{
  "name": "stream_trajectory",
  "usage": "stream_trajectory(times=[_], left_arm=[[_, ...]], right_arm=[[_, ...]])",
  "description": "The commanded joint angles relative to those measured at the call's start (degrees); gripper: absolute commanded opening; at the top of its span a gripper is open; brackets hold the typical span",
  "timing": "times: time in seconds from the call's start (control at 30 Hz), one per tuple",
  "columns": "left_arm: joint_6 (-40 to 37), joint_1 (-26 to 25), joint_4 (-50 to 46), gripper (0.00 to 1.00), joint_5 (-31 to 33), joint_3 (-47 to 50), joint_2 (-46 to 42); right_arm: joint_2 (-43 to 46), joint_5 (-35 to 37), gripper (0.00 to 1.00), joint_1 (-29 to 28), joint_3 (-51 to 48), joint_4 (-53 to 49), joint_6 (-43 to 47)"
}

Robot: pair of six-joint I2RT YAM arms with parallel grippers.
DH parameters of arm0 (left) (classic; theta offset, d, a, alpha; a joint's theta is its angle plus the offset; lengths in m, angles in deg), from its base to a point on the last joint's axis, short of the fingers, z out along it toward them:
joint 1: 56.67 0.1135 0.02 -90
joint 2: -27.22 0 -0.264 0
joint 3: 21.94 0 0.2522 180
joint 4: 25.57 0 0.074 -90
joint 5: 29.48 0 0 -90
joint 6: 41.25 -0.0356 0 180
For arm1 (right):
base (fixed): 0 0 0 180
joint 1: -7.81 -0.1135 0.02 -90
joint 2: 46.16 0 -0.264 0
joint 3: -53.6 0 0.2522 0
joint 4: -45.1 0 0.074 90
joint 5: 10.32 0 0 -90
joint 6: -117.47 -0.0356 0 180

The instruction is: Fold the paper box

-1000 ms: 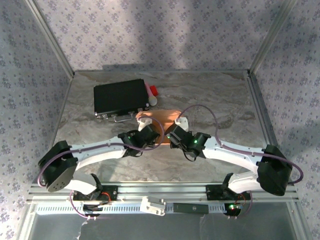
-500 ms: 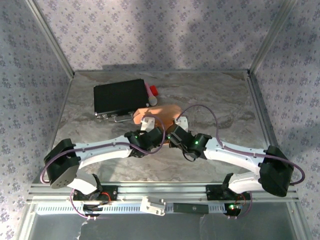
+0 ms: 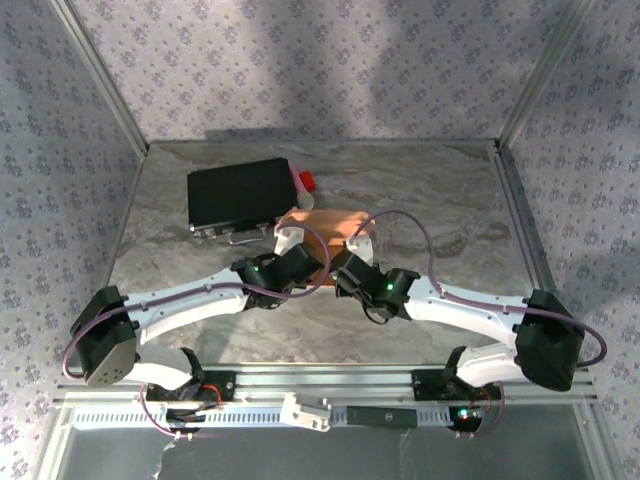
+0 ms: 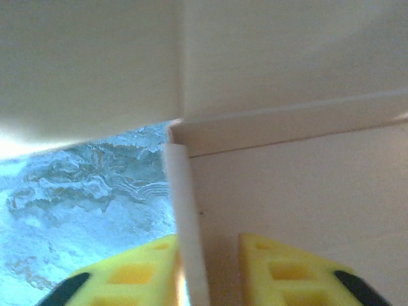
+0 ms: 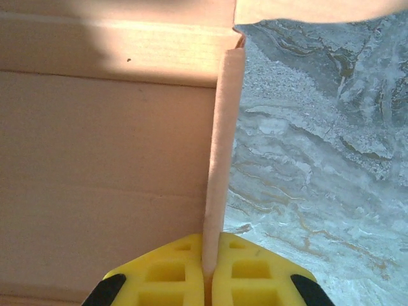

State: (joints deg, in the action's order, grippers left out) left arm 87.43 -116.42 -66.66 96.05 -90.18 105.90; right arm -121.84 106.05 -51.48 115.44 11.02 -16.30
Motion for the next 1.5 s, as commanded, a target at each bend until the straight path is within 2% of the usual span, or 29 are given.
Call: stream_trajectory(times=[0.0,0.07,0.3,0.37,0.4,0.5,0.6,0.83,1.07,1.13,1.2,1.27,1.47], left_arm=[[-1.21,-0.21,3.03,0.11,-0.20,-1.13,0.84],[-0.85,-0.37,2.20,0.00,0.62,-1.58,2.12],[1.93,-3.26,-2.55,0.00,8.57,-4.02,5.34],[2.23,-3.81,-3.03,0.25,9.28,-4.43,5.61],[2.42,-4.18,-3.43,0.34,9.61,-4.58,5.52],[3.07,-5.31,-4.95,0.48,10.00,-5.87,4.63],[3.31,-6.68,-5.94,0.68,9.29,-7.11,2.64],[3.37,-7.18,-5.10,0.68,3.35,-6.13,-3.57],[6.24,-7.23,-8.49,0.59,4.85,-0.13,-12.20],[6.86,-5.89,-7.98,0.60,1.17,2.51,-14.24],[6.85,-3.71,-2.58,0.62,-6.55,6.49,-15.74],[7.96,-1.64,3.01,0.64,-11.57,10.56,-16.84],[7.37,2.42,5.95,0.65,-14.13,12.70,-15.57]], right_arm=[[-0.79,-1.33,0.00,-0.97,2.38,-0.81,-0.54],[-1.04,-1.16,0.00,-1.07,2.87,-1.71,-0.92],[-1.52,-0.89,0.00,-1.10,3.65,-2.80,-1.94],[-1.89,-0.49,0.00,-1.14,3.95,-3.39,-2.24],[-2.14,-0.24,0.00,-1.10,4.15,-3.75,-2.50],[-2.96,0.53,0.00,-1.06,4.57,-4.99,-3.07],[-3.85,1.09,0.00,-0.92,4.91,-5.83,-3.77],[-5.02,0.79,0.00,-0.39,5.36,-6.18,-4.42],[-5.43,-1.70,0.00,1.19,4.57,-4.80,-3.29],[-5.34,-1.76,0.00,1.21,4.44,-4.74,-3.02],[-5.33,-2.10,0.00,1.21,4.31,-4.30,-3.02],[-5.36,-2.20,0.00,1.09,4.44,-3.89,-3.02],[-5.59,-2.13,0.00,0.30,4.88,-4.03,-2.75]])
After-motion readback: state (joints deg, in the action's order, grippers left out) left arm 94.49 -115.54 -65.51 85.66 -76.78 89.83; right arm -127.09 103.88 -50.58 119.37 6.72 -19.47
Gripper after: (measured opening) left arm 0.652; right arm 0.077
